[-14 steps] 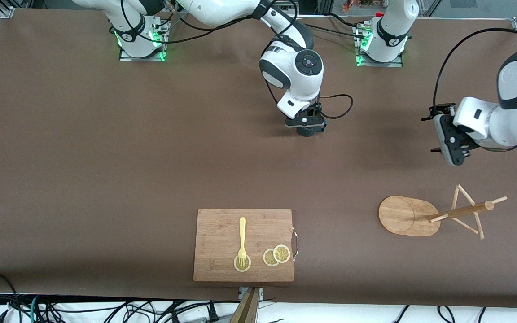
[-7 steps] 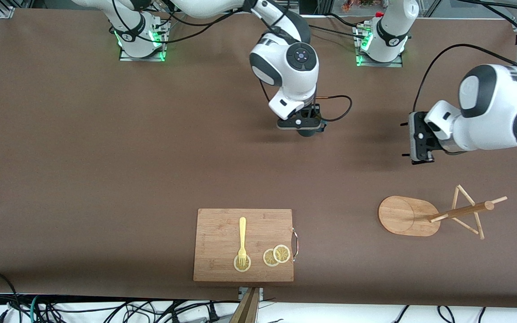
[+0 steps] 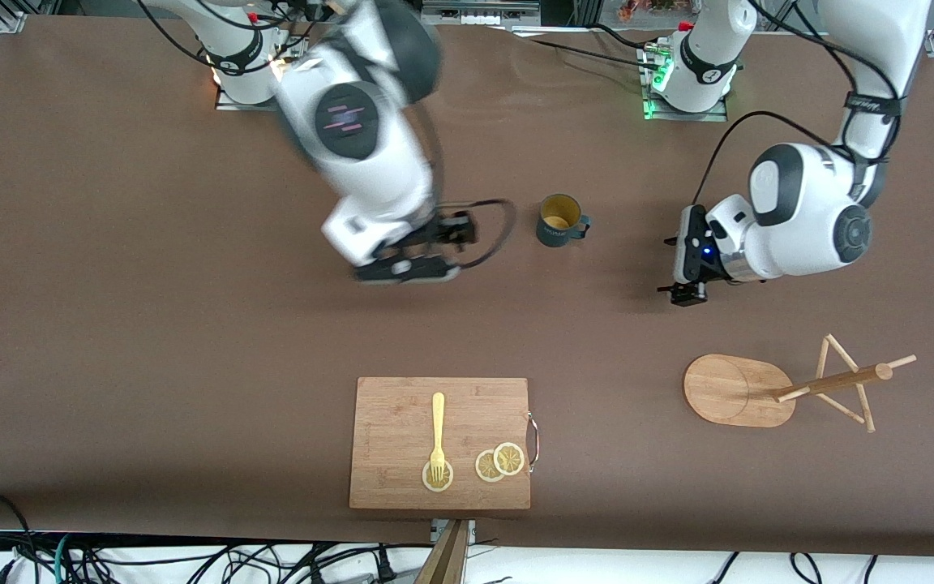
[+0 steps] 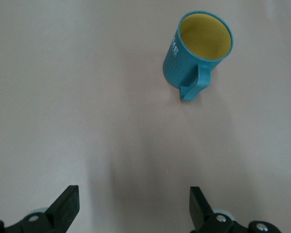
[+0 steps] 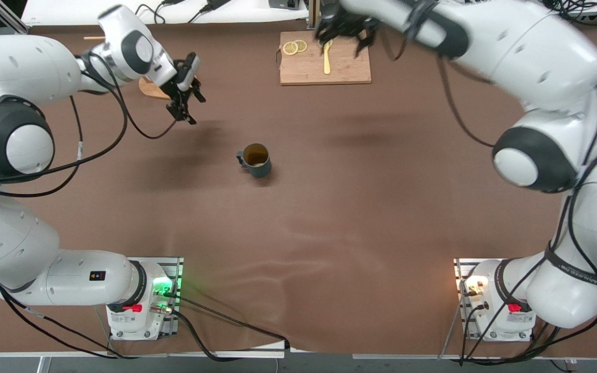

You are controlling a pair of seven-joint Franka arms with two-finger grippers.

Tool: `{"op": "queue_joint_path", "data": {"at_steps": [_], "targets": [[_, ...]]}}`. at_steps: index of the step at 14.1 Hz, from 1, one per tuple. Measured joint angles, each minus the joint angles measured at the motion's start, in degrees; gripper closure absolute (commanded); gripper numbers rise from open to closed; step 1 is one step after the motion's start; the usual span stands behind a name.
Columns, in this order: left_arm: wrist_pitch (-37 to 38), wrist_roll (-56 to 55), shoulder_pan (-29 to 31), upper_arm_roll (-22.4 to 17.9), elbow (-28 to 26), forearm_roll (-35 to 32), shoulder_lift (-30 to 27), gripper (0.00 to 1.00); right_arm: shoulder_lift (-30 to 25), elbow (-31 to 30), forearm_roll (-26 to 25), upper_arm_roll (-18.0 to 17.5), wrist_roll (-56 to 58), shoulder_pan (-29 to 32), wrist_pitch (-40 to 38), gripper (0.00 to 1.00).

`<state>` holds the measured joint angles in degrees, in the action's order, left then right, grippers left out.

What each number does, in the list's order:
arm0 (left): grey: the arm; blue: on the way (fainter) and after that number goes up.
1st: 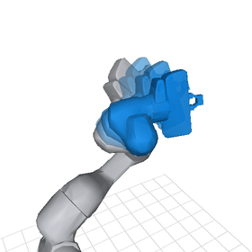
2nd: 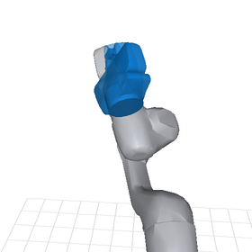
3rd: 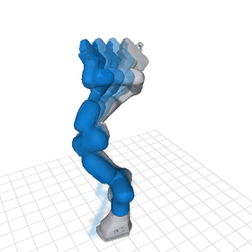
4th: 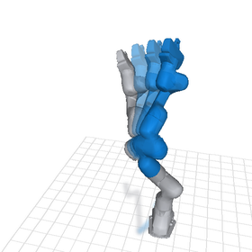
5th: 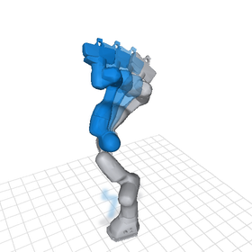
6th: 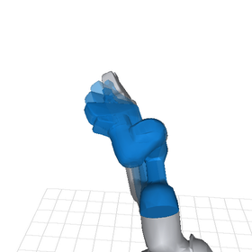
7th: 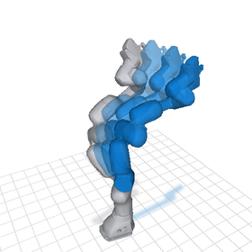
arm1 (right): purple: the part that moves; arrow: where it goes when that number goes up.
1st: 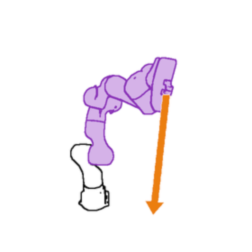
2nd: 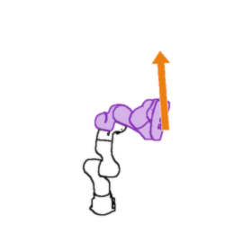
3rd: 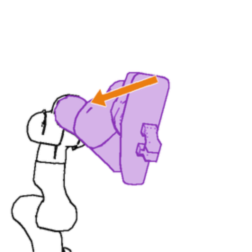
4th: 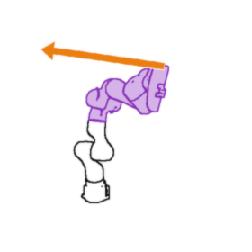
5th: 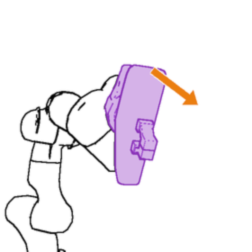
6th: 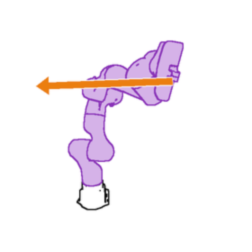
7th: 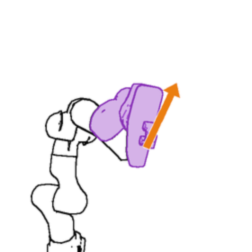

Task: Pass cup and hang on rack
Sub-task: 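Grasp the mug handle with the left gripper while the right gripper withdraws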

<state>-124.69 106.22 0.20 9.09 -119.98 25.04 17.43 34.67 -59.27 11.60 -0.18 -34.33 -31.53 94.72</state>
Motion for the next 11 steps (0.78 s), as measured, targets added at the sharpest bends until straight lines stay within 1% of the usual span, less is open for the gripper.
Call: {"op": "queue_joint_path", "data": {"at_steps": [1, 2, 4, 6, 7, 9, 11], "targets": [[-1.8, 1.5, -0.4, 0.4, -0.7, 0.8, 0.9, 0.0, -0.6, 0.0, 2.3, 0.0, 1.5, 4.1, -1.4, 0.0], [-3.1, 2.6, -0.9, 1.0, -1.1, 1.1, 1.5, 0.0, -1.1, -0.1, 3.7, -0.1, 3.7, 7.6, -2.7, 0.0], [-5.5, 4.3, -2.1, 2.2, -1.6, 1.2, 2.3, 0.0, -2.3, 0.0, 3.6, 0.5, 7.6, 11.2, -5.3, 0.0], [-8.7, 6.1, -3.3, 3.1, -2.5, 1.9, 3.2, 0.0, -4.4, -0.1, 2.4, 3.6, 10.7, 11.4, -9.2, 0.0], [-11.0, 7.4, -3.9, 3.4, -3.6, 3.8, 3.7, 0.0, -5.7, -0.3, 1.9, 5.7, 13.3, 11.1, -10.8, 0.0], [-14.9, 10.4, -4.5, 4.6, -6.2, 10.4, 4.4, 0.0, -8.7, -2.4, 1.3, 10.7, 19.8, 11.1, -12.3, 0.0], [-16.2, 12.0, -4.9, 4.8, -7.9, 14.1, 4.9, 0.0, -11.4, -5.5, 0.3, 15.1, 25.3, 11.2, -12.8, 0.0]]}}
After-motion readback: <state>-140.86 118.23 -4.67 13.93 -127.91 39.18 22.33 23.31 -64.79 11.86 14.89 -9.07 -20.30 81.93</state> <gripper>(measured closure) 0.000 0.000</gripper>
